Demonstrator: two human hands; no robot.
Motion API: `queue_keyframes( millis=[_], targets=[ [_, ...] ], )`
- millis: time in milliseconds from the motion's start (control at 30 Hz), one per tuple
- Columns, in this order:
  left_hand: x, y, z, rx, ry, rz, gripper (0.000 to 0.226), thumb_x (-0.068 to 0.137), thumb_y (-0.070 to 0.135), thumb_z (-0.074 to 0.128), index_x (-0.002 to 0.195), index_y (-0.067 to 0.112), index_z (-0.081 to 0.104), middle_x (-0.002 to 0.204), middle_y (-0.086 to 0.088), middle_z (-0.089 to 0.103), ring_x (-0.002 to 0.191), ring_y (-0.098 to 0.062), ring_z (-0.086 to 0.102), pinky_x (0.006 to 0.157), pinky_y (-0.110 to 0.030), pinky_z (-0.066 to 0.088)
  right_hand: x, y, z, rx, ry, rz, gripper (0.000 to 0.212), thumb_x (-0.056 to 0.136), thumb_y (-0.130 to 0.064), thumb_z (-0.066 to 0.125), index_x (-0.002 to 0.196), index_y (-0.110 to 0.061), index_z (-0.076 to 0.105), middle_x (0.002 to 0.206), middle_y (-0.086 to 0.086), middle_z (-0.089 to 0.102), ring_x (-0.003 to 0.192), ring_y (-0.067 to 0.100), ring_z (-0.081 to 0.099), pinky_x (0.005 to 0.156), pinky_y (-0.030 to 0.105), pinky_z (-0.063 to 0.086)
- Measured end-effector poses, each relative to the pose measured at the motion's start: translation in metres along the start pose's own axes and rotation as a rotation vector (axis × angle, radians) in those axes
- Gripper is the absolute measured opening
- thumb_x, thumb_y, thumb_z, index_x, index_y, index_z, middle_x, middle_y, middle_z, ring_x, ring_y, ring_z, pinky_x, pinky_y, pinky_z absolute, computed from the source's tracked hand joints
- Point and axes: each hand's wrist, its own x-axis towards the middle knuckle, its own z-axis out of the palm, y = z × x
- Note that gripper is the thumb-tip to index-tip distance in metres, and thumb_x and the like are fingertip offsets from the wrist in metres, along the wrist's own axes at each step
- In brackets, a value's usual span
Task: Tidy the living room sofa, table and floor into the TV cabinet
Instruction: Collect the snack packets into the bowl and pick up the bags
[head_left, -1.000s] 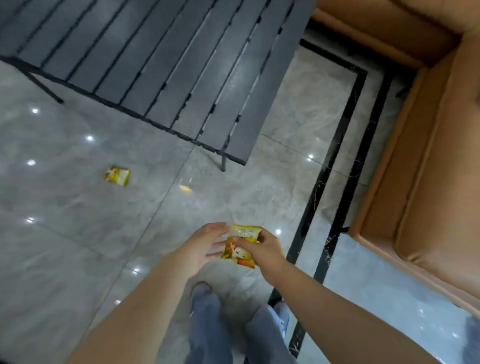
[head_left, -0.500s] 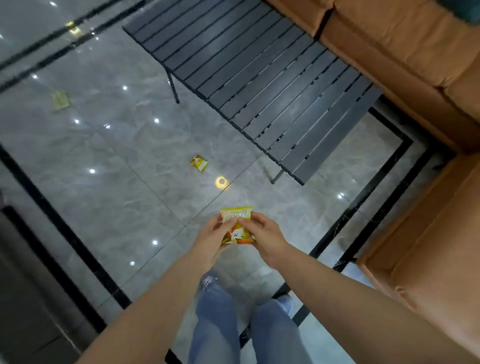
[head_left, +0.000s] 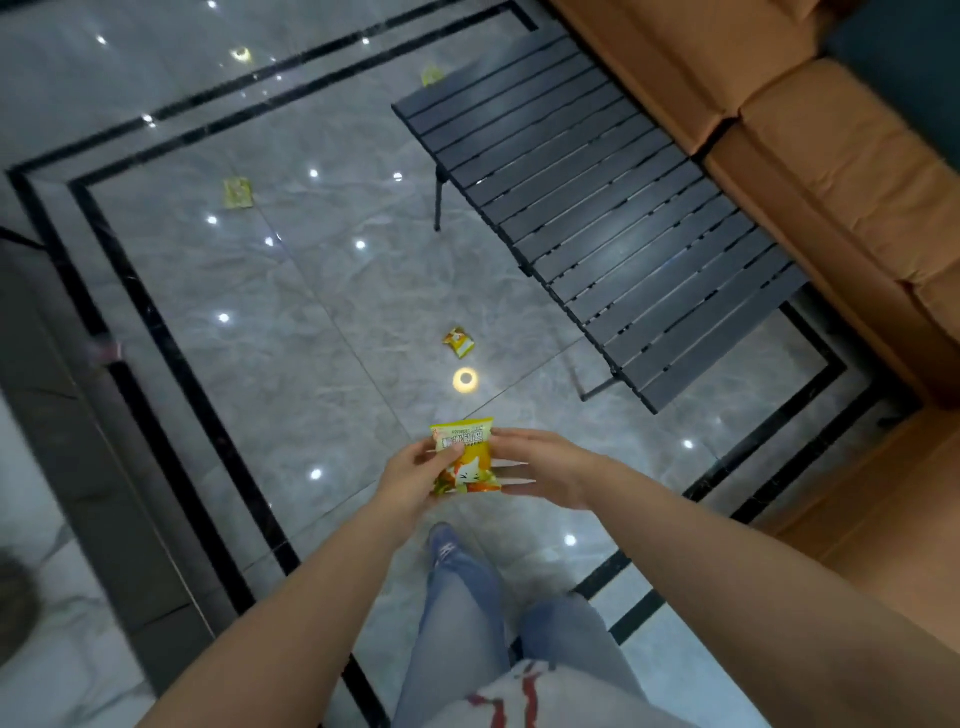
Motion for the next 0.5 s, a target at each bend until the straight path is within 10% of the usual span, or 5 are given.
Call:
queue_keyframes(
  millis=[500],
  targets=[
    [0.021,0.087,-0.021,-0.228,0.148,0.024,0.022,0.094,0.019,0.066,0.115,0.015,0.061,0.101,-0.005,0.073,0.087,-0.019,0.071,0.074,-0.035,0.059,0.046,-0.1,-0.01,-0.097,0.232,-0.043,0.03,0.103,-0.016,0.04,0.124,-0.014,0.062,0.107,0.002,0.069,0.103,0.021,0.062,0.107,0.042,0.045]
  ],
)
